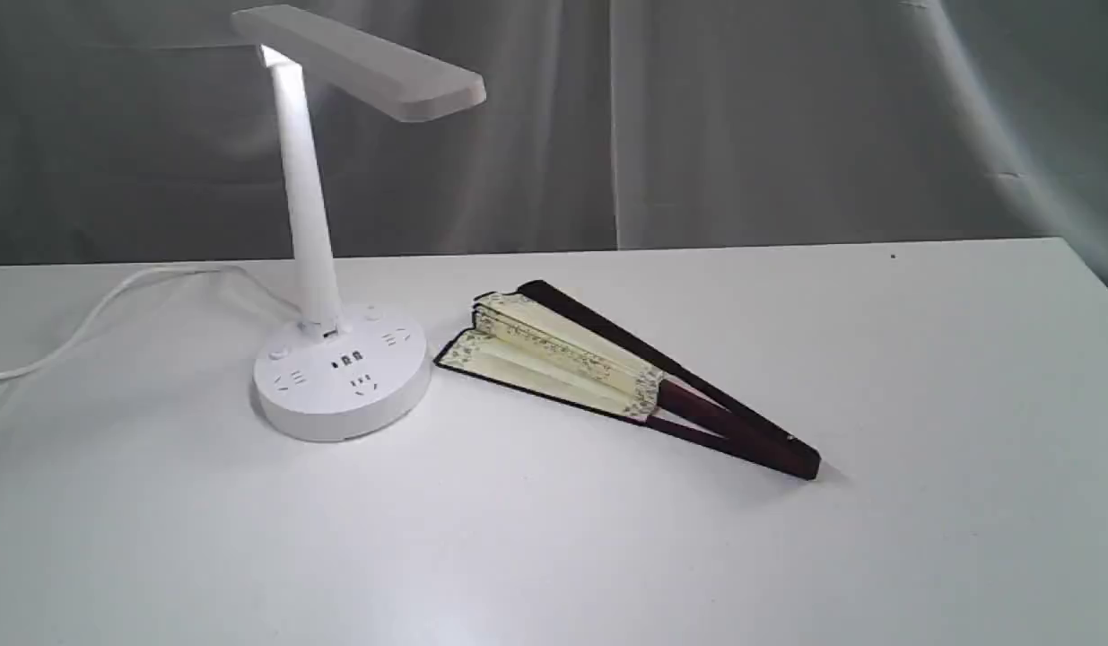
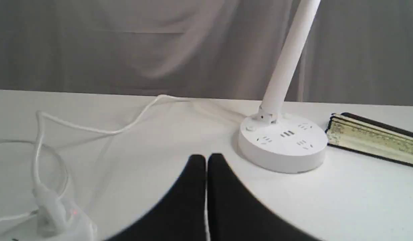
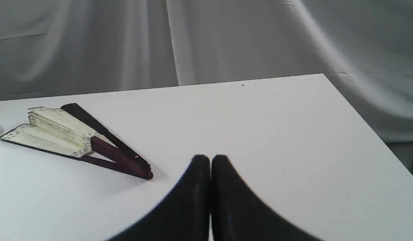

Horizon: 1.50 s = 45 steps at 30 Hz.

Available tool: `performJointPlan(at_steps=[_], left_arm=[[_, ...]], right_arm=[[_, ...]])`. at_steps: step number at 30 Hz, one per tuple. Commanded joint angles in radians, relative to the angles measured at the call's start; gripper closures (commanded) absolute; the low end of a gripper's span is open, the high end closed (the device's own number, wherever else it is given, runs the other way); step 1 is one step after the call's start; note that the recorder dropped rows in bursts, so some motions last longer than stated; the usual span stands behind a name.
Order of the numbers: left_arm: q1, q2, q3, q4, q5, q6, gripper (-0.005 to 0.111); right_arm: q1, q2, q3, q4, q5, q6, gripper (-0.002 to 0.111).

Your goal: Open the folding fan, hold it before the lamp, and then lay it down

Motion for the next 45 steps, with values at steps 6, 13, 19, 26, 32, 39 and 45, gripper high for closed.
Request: performJointPlan(at_steps=[6,13,19,26,32,39,45], left_arm=[[-0.004,-0.003,0.005,-0.123,-0.114,-0.017,0.107],[-0.004,-0.003,-0.019,-0.198,-0.094,-0.039,0.107],[-0.004,-0.003,-0.15,-0.212,-0.006,-0.039,0.107],[-0.004,-0.003,-0.309,-0.212,0.133,-0.039,0.107],[-0.004,-0.003,-0.435,-0.212,0.292,-0.032,0.107],[-0.004,-0.003,-0.467,-0.194,0.275,-0.027,0.107],[-0.004,-0.003,-0.467,-0.202,0.278,-0.048,0.107]], right_arm=[[0.0,-0.005,0.003,0.036,-0.149,-0.003,0.108],[0.0,-0.005,0.003,0.036,-0.185,-0.003,0.108],[0.0,-0.005,0.003,0.039,-0.212,-0.003,0.108],[0.0,-0.005,-0.087,0.039,-0.143,-0.036,0.108],[0.0,-0.005,-0.194,0.033,-0.018,-0.04,0.108],[0.0,-0.005,-0.329,0.005,0.155,-0.04,0.108],[0.0,0.061,-0.415,-0.04,0.275,-0.04,0.108]])
